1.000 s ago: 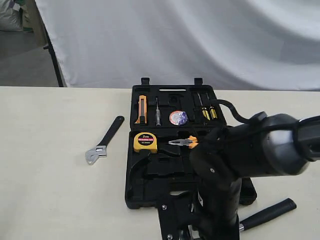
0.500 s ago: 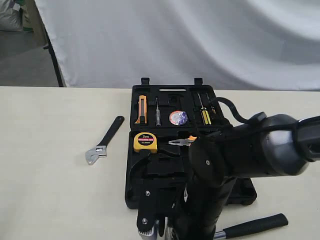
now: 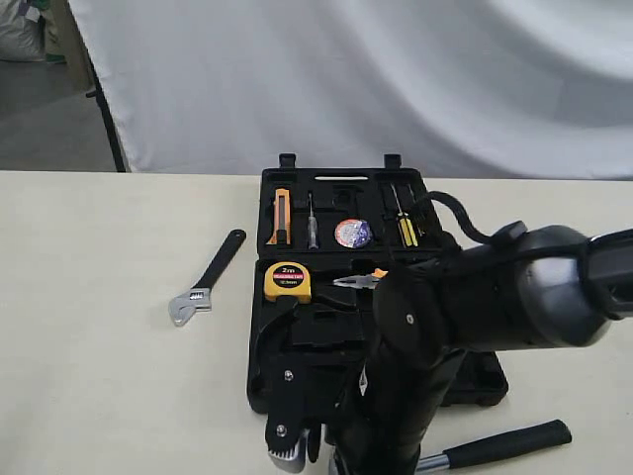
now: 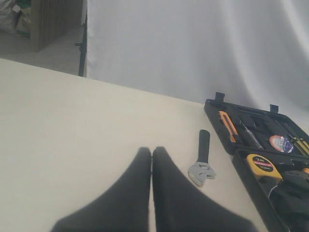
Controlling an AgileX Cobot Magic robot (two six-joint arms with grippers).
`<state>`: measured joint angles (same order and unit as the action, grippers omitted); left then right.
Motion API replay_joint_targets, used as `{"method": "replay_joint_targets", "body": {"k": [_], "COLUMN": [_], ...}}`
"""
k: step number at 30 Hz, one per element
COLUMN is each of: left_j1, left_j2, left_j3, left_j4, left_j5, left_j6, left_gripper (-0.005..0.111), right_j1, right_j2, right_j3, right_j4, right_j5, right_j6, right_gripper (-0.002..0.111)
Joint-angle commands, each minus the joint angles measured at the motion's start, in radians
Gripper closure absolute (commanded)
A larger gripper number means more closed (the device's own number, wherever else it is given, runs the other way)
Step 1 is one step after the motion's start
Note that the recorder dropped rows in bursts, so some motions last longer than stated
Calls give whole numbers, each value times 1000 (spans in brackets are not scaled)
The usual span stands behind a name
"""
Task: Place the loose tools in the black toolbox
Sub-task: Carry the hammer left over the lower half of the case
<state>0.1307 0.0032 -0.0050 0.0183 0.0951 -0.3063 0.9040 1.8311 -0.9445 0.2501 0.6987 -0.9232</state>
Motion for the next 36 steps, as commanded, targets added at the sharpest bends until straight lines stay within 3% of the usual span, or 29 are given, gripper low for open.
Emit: {"method": "replay_joint_targets", "body": {"k": [1, 6, 11, 18, 20, 24, 28, 36], "left_j1": [25, 25, 25, 25, 25, 25, 25, 25], "left_j2": [-3, -3, -3, -3, -3, -3, -3, -3], "left_j3": [-3, -3, -3, -3, -3, -3, -3, -3], "left_j4": [4, 4, 4, 4, 4, 4, 4, 4], "left_j5": [-7, -7, -7, -7, -7, -7, -7, -7], "left_j6": [-5, -5, -5, -5, -5, -5, -5, -5], "left_gripper": [106, 106, 106, 106, 106, 106, 106, 106], "right_j1": [-4, -4, -6, -3, -1, 36, 89, 78], "right_j2": [-31, -50, -11, 89, 102, 104, 83, -185], "right_j3": [-46, -84, -84, -84, -84, -84, -90, -90], "right_j4": [-55, -81, -230, -150, -140, -75, -102, -191], "right_j5": [112, 127, 154, 57, 33, -12, 36, 31], "right_j6": [-12, -12, 8, 10, 10, 19, 18, 37], "right_gripper": [35, 35, 35, 36, 54, 109, 109, 109]}}
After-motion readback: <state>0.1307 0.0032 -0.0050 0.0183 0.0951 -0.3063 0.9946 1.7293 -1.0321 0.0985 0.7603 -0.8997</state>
